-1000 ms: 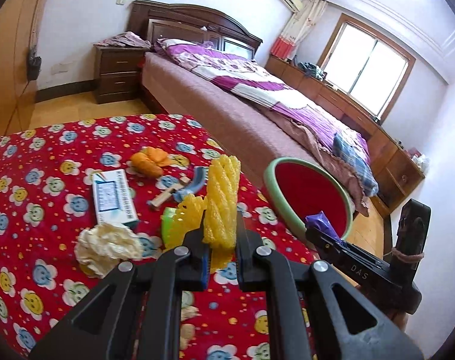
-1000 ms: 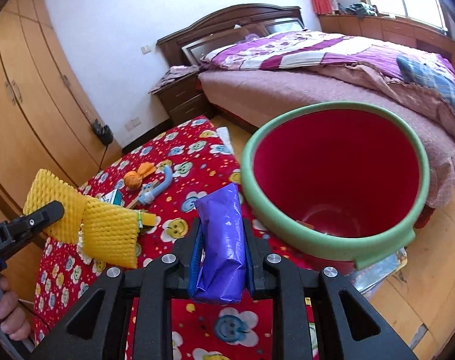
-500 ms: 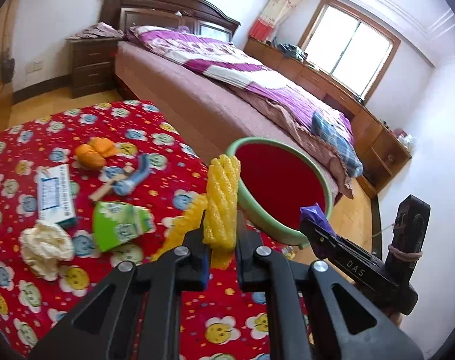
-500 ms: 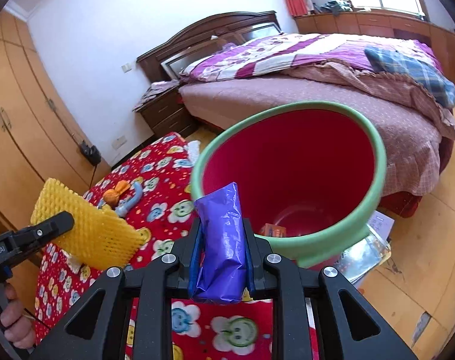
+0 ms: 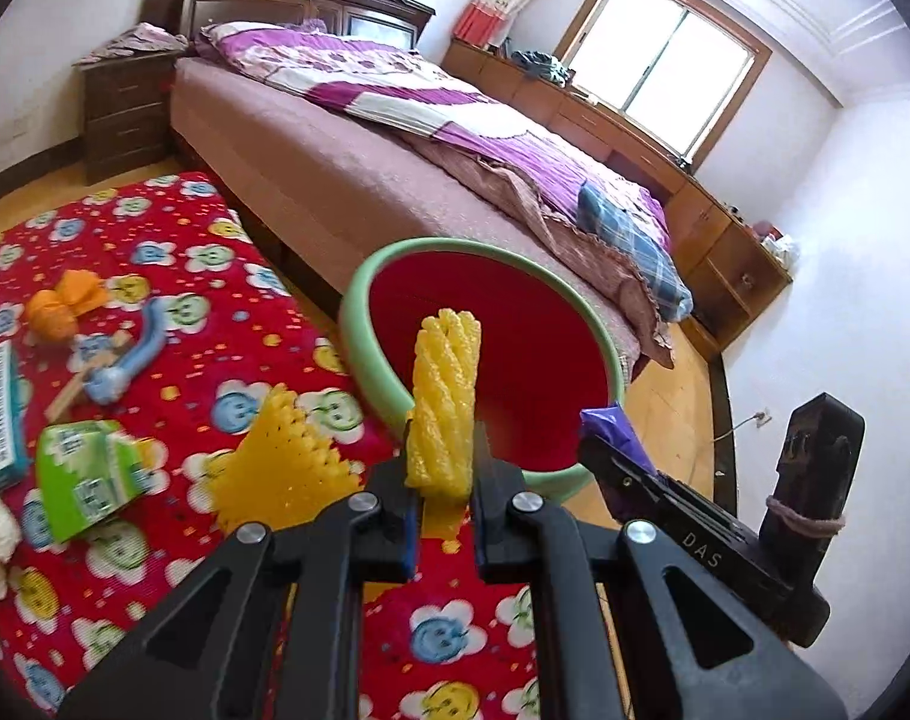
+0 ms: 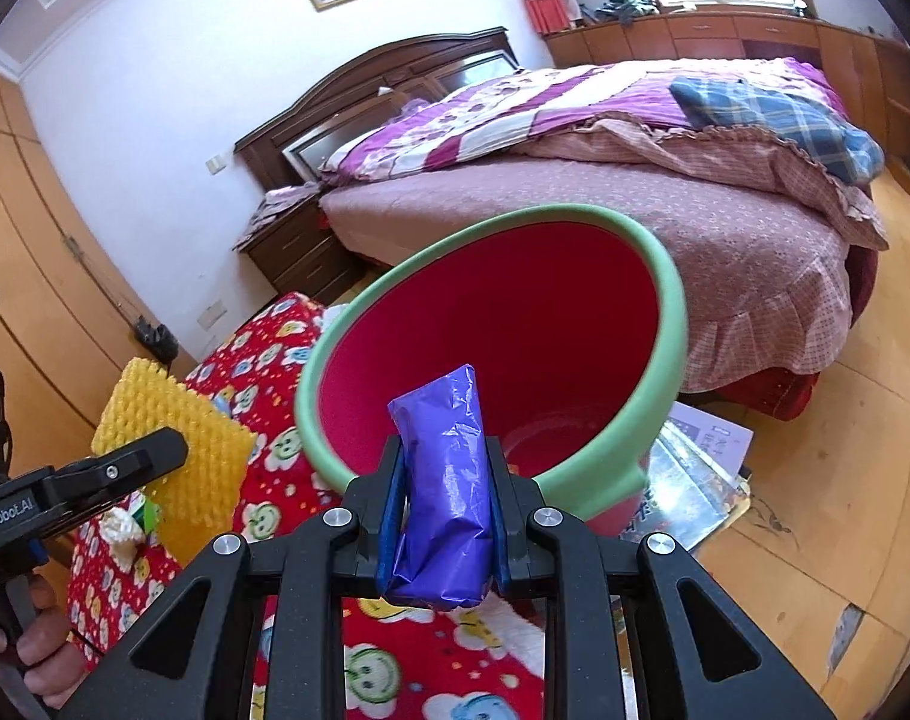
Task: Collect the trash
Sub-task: 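Carry the yellow foam net and purple wrapper over the bucket and release both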
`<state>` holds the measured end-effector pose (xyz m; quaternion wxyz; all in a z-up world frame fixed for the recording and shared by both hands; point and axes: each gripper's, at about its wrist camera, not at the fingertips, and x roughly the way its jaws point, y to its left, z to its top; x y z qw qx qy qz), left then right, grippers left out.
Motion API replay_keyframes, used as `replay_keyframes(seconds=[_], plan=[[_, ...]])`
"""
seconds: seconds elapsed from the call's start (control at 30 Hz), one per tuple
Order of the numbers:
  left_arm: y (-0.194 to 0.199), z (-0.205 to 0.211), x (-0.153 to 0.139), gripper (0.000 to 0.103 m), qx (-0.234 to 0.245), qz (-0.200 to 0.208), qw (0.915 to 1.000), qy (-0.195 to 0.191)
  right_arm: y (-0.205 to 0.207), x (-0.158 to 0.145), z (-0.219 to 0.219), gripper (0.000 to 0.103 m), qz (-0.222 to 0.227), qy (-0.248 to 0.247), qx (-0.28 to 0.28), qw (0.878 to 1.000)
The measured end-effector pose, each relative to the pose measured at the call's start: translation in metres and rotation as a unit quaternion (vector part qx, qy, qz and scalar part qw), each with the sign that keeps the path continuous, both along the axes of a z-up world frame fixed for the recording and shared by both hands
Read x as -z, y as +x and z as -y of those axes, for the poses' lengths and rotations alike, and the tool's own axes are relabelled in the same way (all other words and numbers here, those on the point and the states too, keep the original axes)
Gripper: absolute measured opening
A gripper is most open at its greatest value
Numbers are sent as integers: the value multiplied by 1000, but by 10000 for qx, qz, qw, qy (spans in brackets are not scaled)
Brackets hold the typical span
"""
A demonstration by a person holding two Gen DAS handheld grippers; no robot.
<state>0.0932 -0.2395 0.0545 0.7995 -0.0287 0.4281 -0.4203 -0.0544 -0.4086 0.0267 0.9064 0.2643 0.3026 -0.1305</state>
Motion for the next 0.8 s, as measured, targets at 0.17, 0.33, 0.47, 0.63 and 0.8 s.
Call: replay_keyframes(seconds=[0.17,0.33,0.47,0.63,0.8], plan=[[6,22,7,12,165,-145,9997,-54,-3,3,6,24,-19,-56,88,9999],[10,41,13,12,251,-76,9997,-14,-4,5,11,24,-35,-59,157,9999],[15,55,20,12,277,-35,9996,42,-1,7,15,25,-44,-96,176,9998],[19,65,27,12,200,23,9995,259,1,10,22,27,-46,-93,239,9997],[24,66,36,26,113,-109,9994,324,1,13,30,29,1,-10,281,9996]])
